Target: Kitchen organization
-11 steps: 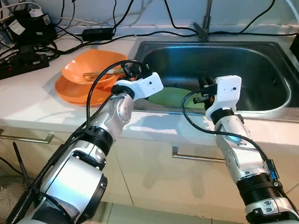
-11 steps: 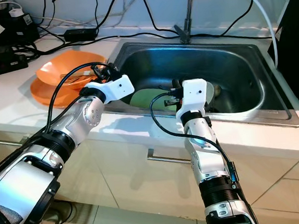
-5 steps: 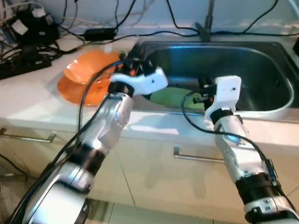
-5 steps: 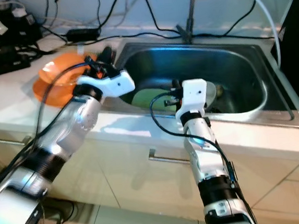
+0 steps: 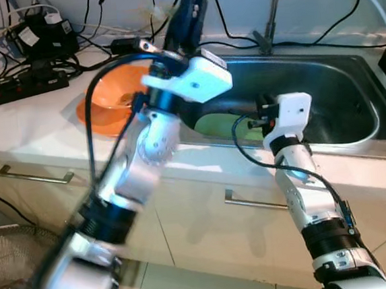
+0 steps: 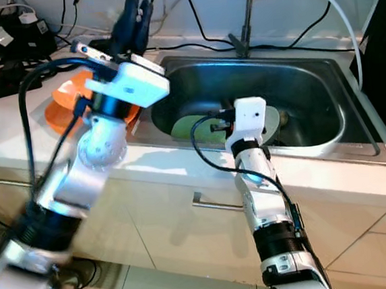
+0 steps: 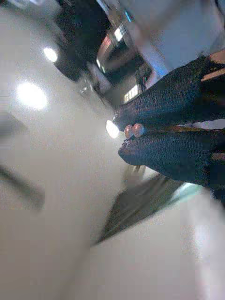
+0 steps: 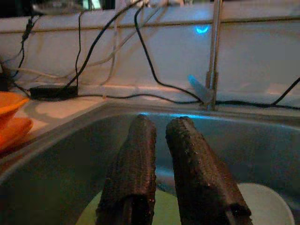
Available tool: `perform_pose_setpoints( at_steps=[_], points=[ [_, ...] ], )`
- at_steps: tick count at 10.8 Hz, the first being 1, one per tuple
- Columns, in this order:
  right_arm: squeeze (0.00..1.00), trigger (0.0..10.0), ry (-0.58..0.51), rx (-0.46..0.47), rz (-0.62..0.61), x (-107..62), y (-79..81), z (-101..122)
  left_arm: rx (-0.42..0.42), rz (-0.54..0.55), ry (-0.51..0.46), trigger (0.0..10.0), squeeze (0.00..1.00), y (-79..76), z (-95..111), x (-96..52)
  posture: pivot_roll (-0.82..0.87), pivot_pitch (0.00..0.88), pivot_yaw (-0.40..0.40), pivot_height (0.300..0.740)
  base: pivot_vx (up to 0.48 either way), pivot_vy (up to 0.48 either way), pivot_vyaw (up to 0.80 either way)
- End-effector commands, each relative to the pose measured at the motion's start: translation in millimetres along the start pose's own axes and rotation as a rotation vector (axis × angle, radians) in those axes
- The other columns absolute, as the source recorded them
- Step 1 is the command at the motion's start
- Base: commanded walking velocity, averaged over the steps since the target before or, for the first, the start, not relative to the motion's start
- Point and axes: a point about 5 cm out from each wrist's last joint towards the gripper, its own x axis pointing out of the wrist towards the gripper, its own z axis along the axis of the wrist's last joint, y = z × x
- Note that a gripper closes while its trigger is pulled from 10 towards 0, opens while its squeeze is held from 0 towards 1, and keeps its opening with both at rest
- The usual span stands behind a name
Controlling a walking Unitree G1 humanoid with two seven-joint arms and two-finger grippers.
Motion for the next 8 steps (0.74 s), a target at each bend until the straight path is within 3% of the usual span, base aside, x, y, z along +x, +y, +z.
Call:
perform_pose_setpoints(
  at_steps=[1,2,4,6,8],
  points=[
    [0.00,10.0,-0.053,-0.008,-0.004,4.1,1.2,9.7,-0.162,0.000,0.030,10.0,0.00,1.2,0.7,-1.7,0.15,0.000,0.021,0.740,0.000,0.000,0.00],
    [0.00,10.0,-0.069,-0.010,-0.006,4.1,1.4,11.9,-0.348,0.004,0.069,10.0,0.00,-1.3,1.3,-1.8,0.15,0.000,0.021,0.740,0.000,0.000,0.00],
    [0.00,10.0,-0.086,-0.049,0.005,3.4,3.6,12.4,-0.609,0.006,0.096,10.0,0.00,0.0,3.1,0.5,0.15,0.007,0.023,0.740,0.000,0.000,0.00],
    [0.00,10.0,-0.097,-0.136,0.046,-0.3,9.6,10.8,-0.772,-0.025,0.157,10.0,0.00,-4.6,-2.9,-2.6,0.15,0.011,0.023,0.740,0.000,0.000,0.00],
    [0.00,10.0,-0.129,-0.181,0.065,-5.2,13.6,17.2,-0.830,-0.039,0.228,10.0,0.00,-11.1,-14.6,-16.1,0.14,0.027,0.030,0.740,0.000,0.000,0.00]
  ],
)
